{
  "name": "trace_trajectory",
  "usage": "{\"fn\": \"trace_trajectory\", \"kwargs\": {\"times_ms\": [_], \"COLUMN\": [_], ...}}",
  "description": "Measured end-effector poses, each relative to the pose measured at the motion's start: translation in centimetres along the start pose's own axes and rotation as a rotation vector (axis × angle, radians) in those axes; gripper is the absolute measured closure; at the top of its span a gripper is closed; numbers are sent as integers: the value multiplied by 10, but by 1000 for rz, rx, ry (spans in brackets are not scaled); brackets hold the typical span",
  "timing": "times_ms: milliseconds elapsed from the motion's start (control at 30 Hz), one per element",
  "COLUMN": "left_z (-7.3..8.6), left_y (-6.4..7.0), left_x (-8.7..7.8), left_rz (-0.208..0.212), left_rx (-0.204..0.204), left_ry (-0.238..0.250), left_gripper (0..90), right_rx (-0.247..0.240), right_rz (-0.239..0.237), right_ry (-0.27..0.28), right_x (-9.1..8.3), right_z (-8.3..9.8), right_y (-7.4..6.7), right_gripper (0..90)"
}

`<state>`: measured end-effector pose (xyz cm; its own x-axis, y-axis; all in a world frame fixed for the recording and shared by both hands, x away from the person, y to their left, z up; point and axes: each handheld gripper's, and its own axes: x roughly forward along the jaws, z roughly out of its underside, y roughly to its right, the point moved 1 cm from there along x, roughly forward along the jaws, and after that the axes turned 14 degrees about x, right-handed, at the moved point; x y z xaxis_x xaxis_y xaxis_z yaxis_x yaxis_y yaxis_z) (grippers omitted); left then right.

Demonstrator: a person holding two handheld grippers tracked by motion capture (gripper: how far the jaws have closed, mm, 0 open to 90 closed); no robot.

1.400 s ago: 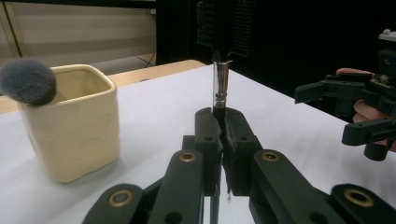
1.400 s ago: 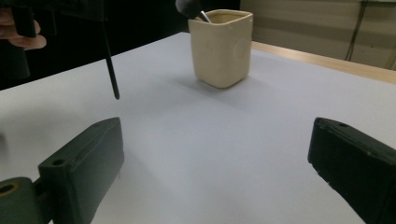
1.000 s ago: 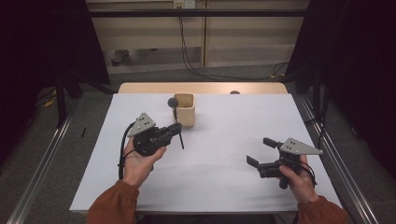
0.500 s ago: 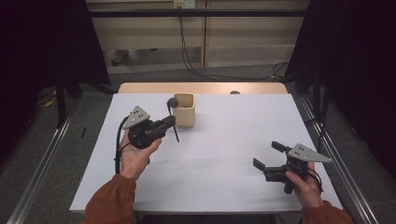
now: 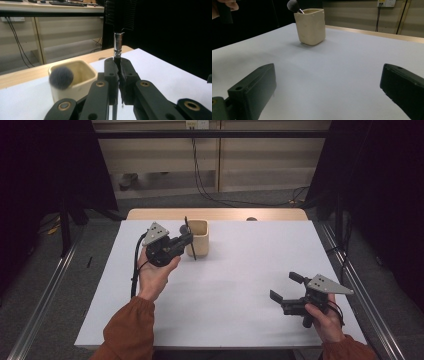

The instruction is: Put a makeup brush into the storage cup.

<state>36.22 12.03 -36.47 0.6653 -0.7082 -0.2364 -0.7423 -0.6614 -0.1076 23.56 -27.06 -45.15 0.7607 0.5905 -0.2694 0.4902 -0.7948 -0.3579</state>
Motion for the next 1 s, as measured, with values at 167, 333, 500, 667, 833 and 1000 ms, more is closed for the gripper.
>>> {"fn": "trace_trajectory", "kwargs": {"times_ms": [167,333,500,667,833,1000], "left_z": [-13,-23,-30,-29,-28,-30], "left_y": [-4,-9,-15,-20,-27,-29], "left_x": [7,13,18,28,35,42], "left_rz": [-5,-15,-31,-55,-82,-96], "left_rx": [4,7,5,5,-9,15], "left_ry": [21,29,49,53,58,51], "left_gripper": [855,855,854,853,853,853], "right_rx": [3,4,4,1,1,-5], "right_rz": [-1,-4,-6,-8,-7,-1], "right_ry": [3,2,2,-5,-5,-6], "right_x": [0,-1,0,0,0,0], "right_z": [0,0,0,1,1,2], "right_y": [0,0,0,0,-1,0], "right_gripper": [0,0,0,0,1,0]}}
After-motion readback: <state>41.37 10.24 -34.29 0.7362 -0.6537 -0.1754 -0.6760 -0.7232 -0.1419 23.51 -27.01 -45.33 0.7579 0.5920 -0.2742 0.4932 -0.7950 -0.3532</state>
